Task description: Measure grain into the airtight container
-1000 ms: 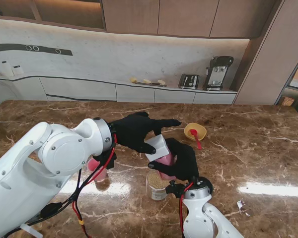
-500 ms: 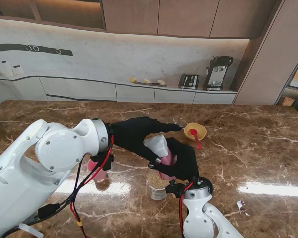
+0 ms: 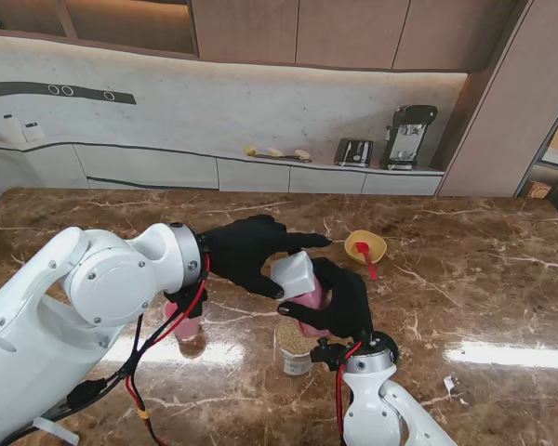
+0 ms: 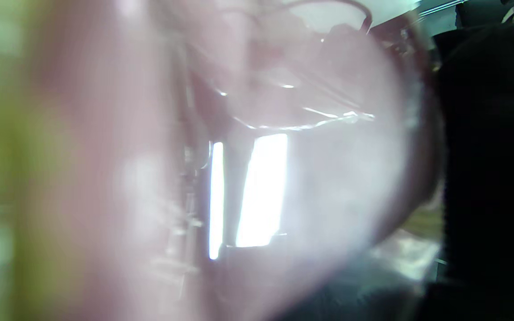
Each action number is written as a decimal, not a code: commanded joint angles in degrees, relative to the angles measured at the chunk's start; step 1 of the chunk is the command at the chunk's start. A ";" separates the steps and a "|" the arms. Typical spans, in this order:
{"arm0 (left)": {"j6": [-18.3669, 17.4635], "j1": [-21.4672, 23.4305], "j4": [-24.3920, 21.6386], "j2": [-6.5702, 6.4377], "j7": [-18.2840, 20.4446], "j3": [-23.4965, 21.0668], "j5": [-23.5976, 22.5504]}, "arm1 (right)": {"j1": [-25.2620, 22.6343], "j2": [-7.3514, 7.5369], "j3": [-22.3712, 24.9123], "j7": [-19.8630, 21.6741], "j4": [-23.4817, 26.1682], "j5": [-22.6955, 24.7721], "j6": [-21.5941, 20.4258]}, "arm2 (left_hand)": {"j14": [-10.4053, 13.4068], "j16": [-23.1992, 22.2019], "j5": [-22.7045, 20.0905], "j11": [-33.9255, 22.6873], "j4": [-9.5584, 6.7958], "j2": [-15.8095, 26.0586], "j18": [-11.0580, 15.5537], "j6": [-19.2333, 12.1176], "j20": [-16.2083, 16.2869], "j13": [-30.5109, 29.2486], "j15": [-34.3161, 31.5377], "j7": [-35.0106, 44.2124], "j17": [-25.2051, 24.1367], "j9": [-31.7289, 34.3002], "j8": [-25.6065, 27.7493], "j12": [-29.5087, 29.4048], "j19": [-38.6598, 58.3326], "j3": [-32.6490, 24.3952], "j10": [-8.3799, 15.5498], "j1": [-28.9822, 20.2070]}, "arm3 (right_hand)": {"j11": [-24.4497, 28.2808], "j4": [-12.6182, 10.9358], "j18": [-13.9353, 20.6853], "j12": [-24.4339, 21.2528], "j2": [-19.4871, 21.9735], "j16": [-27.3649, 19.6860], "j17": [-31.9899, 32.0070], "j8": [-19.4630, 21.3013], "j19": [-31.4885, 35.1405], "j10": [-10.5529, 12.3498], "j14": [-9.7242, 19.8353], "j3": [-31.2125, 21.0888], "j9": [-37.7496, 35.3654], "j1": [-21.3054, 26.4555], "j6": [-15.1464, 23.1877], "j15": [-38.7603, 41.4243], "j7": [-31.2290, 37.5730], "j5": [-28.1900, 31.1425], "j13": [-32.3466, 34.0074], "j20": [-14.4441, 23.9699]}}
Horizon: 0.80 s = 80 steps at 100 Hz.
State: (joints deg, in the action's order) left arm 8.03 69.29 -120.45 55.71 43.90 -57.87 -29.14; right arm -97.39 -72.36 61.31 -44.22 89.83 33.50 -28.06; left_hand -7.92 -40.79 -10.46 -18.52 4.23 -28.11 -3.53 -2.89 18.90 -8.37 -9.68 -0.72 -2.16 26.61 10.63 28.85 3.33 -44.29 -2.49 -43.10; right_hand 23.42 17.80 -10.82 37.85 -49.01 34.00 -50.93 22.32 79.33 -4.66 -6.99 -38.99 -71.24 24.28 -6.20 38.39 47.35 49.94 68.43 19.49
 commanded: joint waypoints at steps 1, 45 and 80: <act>-0.55 0.37 1.14 0.31 -1.01 0.15 0.90 | -0.37 -0.23 -0.04 0.68 0.06 -0.28 -0.20 | 0.68 -1.74 2.71 -3.65 0.10 0.62 1.70 -1.96 1.46 -1.54 -1.82 0.44 -0.62 3.44 2.58 1.70 1.20 -7.66 5.74 -5.00 | 5.66 -3.15 2.60 2.00 9.90 2.19 -0.66 1.65 2.20 7.11 5.27 -23.56 -3.93 17.78 21.34 5.59 8.37 4.84 4.50 0.24; -12.04 0.95 3.78 0.94 -5.57 -0.40 3.95 | -0.72 -0.50 0.12 2.19 0.47 -2.81 -0.84 | 5.83 -3.91 2.07 -6.80 0.57 1.60 3.03 -4.84 13.96 -5.36 -5.11 5.92 -1.72 11.42 11.73 1.90 6.41 -10.84 15.84 -15.37 | 5.69 -3.13 2.56 2.03 9.70 2.22 -0.73 1.64 2.23 7.04 5.33 -23.72 -3.96 17.75 21.21 5.64 8.41 4.89 4.56 0.24; -14.17 1.58 4.04 1.02 -6.52 -0.83 4.52 | -0.50 -0.53 -0.11 2.21 0.22 -2.92 -0.68 | 8.12 0.22 0.56 3.00 0.40 2.55 3.09 -8.60 13.84 -3.31 -2.85 15.68 -1.35 7.21 6.25 -11.23 4.74 -11.65 14.48 -18.03 | 5.69 -3.10 2.45 2.01 9.65 2.21 -0.77 1.60 2.25 7.15 5.41 -23.88 -4.01 17.62 21.24 5.62 8.40 4.90 4.61 0.23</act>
State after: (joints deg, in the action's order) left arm -6.29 70.58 -116.18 56.48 37.43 -58.67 -25.12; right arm -97.56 -72.52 61.49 -42.88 90.16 30.83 -28.97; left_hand -2.71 -42.19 -10.46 -14.01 6.12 -32.22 -2.19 -9.09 32.50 -12.43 -13.87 13.64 -2.68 29.25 18.62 20.21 8.60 -47.88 -2.52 -54.60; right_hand 23.42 17.80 -10.82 37.85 -49.00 34.00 -50.93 22.32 79.33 -4.66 -6.99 -38.99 -71.24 24.28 -6.19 38.32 47.35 49.94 68.43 19.49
